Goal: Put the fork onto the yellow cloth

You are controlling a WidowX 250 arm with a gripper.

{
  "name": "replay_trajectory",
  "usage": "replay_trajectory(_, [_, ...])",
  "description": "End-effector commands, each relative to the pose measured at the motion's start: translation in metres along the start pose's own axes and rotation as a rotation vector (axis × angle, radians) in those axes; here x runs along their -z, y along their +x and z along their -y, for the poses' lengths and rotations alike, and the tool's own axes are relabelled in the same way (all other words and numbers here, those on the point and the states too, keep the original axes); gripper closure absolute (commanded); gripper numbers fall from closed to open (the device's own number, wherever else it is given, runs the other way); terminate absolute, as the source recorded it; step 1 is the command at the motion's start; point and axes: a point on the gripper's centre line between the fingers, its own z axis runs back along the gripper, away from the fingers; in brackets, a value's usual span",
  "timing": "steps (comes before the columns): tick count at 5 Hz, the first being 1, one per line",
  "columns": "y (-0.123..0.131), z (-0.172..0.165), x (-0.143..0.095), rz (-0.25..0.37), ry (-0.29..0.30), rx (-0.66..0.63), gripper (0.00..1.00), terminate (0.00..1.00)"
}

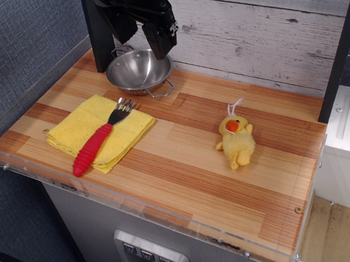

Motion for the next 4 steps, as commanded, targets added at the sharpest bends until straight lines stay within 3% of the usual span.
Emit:
replay_trajectory(1, [-0.0064,0.0044,-0.0096,0.022,0.010,0.003,0.00,0.00])
replay_trajectory(3, [-0.0064,0.0044,-0.0096,0.022,0.010,0.003,0.00,0.00])
replay_trajectory(4, [-0.0064,0.0044,-0.0096,0.022,0.010,0.003,0.00,1.00])
